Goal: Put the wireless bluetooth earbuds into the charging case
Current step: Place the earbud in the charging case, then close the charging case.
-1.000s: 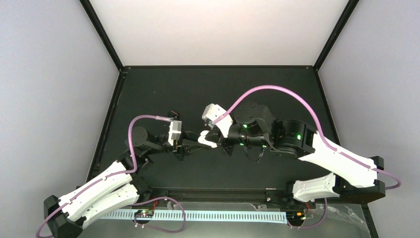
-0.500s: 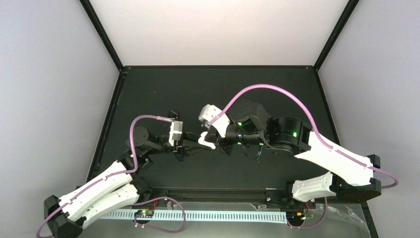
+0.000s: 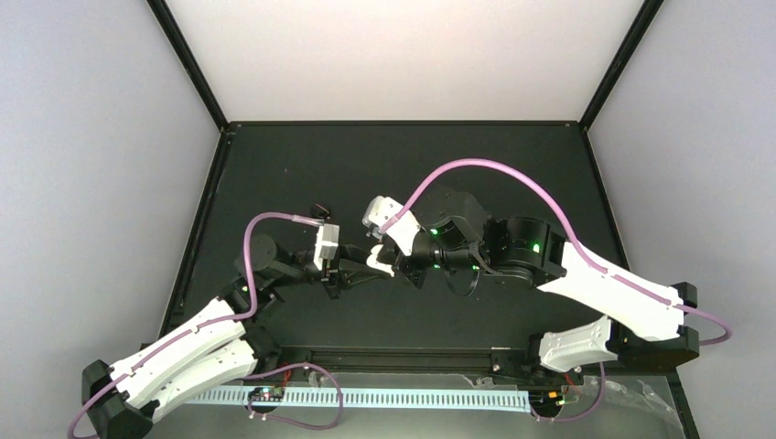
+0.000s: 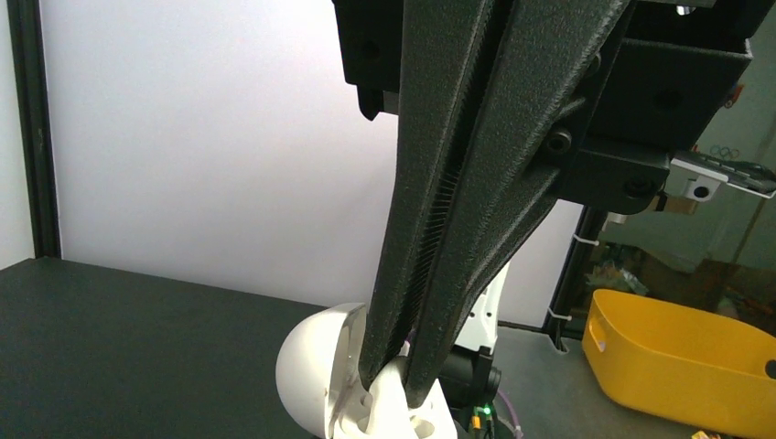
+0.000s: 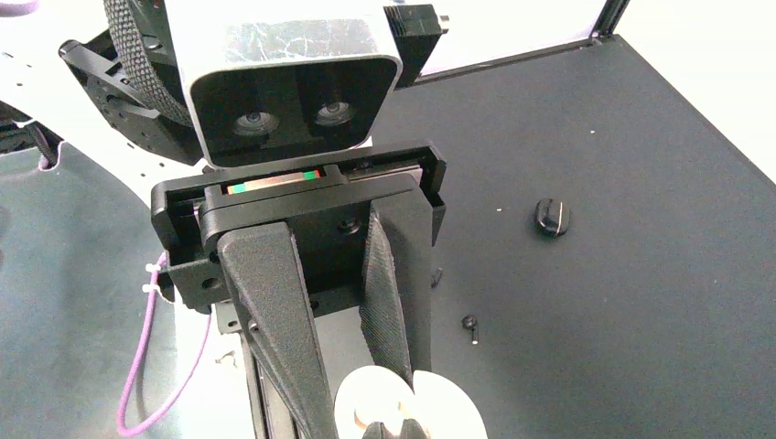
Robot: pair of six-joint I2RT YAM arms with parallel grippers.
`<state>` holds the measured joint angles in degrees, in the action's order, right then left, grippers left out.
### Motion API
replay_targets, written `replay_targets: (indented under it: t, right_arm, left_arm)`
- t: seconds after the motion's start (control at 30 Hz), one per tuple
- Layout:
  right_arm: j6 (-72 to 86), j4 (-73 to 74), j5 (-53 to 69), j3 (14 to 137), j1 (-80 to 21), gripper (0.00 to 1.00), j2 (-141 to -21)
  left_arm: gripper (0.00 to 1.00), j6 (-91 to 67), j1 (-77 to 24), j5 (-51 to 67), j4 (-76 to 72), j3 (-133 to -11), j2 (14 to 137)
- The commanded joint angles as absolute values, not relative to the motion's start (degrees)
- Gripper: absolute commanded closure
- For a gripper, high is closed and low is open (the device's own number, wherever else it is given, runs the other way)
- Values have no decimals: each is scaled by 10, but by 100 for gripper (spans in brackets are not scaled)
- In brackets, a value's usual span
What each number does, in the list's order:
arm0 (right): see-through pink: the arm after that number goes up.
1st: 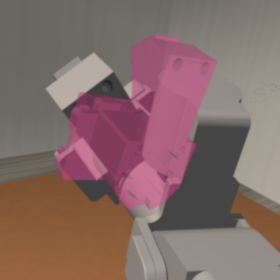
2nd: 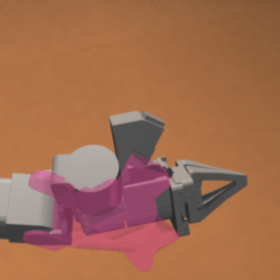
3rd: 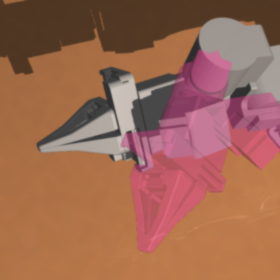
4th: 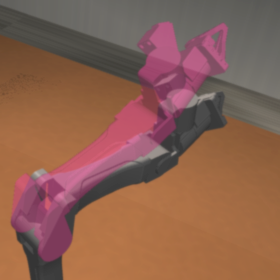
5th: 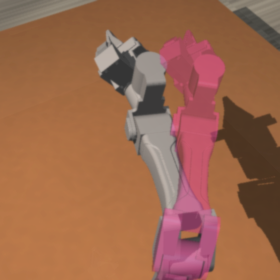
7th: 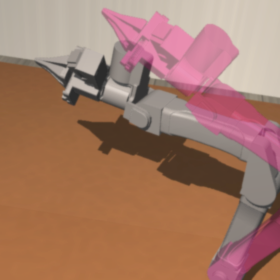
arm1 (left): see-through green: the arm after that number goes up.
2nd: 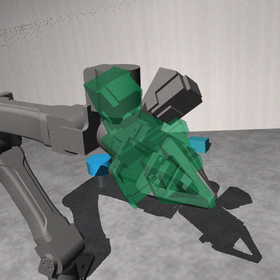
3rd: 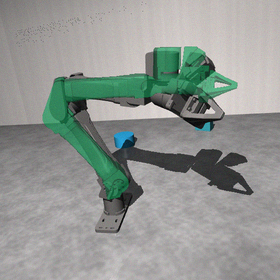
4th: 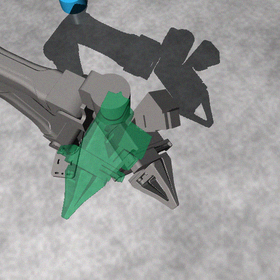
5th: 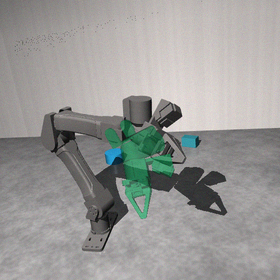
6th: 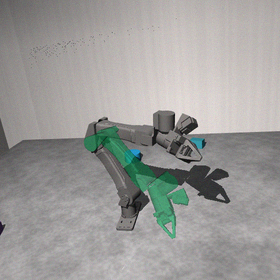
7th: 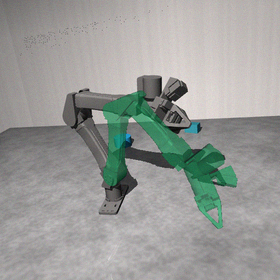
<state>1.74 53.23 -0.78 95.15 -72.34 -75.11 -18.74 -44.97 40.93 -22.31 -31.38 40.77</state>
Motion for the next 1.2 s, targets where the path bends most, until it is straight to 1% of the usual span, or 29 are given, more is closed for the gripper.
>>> replay_targets:
  t: [0.0, 0.07, 0.13, 0.3, 0.33, 0.57, 0.7, 0.8, 0.93, 1.07, 1.17]
  right_arm:
    - [21, 569, 17, 934, -734, 99, -793]
    - [27, 565, 14, 942, -734, 99, -783]
    - [32, 558, 12, 952, -733, 94, -771]
    - [39, 556, 18, 988, -733, 80, -750]
    - [40, 558, 19, 995, -733, 75, -749]
    - [45, 567, 22, 1055, -733, 52, -731]
    - [47, 546, 4, 1063, -729, 41, -700]
    - [55, 526, -68, 1031, -719, 39, -680]
    - [76, 509, -156, 982, -711, 39, -673]
    - [79, 529, -180, 967, -709, 39, -692]
    - [69, 537, -148, 965, -709, 40, -706]
  left_arm:
    - [98, -188, -454, 404, -330, -348, 388]
    - [98, -182, -454, 404, -320, -345, 387]
    - [98, -178, -454, 401, -316, -337, 385]
    - [98, -171, -454, 402, -304, -324, 386]
    - [98, -170, -454, 404, -301, -323, 387]
    - [98, -164, -454, 407, -289, -319, 389]
    - [98, -160, -454, 410, -286, -316, 389]
    - [98, -156, -454, 425, -292, -314, 383]
    - [98, -162, -454, 437, -315, -306, 369]
    - [98, -166, -454, 447, -329, -306, 360]
    - [98, -168, -454, 453, -330, -311, 361]
